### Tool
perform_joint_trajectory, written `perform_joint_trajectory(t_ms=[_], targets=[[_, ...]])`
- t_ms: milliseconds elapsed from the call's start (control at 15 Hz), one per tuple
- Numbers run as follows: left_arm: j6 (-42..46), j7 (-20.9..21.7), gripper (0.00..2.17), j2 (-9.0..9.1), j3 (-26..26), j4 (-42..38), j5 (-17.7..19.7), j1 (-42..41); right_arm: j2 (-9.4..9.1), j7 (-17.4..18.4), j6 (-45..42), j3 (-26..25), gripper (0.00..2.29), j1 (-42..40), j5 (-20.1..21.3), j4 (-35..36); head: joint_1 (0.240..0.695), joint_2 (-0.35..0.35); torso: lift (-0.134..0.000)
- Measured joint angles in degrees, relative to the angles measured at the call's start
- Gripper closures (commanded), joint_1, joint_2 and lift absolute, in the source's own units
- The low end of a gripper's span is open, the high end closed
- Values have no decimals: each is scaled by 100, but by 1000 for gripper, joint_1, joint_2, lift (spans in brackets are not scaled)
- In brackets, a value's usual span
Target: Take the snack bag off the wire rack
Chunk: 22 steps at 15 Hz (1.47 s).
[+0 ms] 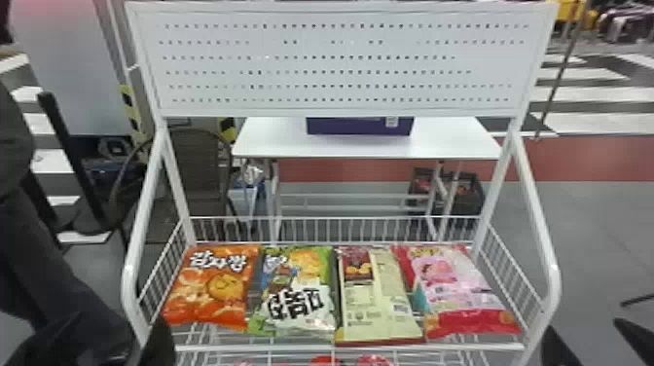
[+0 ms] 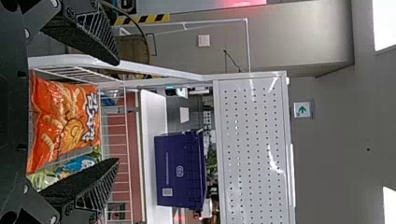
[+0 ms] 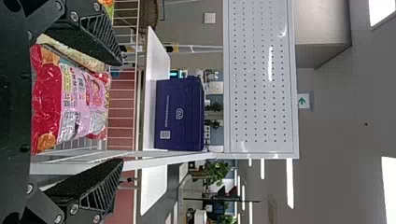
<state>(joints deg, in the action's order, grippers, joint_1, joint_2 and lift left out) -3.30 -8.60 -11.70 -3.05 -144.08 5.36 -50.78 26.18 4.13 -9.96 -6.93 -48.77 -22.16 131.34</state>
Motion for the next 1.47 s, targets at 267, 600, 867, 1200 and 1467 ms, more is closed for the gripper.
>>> perform_joint_trajectory(t_ms=[267, 600, 867, 1200, 1467], targets=[[-54, -1, 161, 0, -68, 11, 52, 50, 12, 0, 32, -1, 171, 76, -18, -63, 499, 0, 0], [-78, 8, 161, 1, -99, 20, 59, 59, 28, 0, 71, 22, 171, 150, -43, -142, 499, 0, 0], [-88, -1, 161, -5, -93, 10, 53, 44, 16, 0, 586, 466, 171, 852, 38, -473, 499, 0, 0], [-141, 36, 164, -102, -62, 60, 69, 32, -481, 9, 1694, 1561, 171, 3012, 482, -2030, 499, 0, 0], [-130, 34, 164, -194, -86, 164, 151, 47, -798, 26, 1681, 1994, 174, 4028, 582, -3181, 499, 0, 0]])
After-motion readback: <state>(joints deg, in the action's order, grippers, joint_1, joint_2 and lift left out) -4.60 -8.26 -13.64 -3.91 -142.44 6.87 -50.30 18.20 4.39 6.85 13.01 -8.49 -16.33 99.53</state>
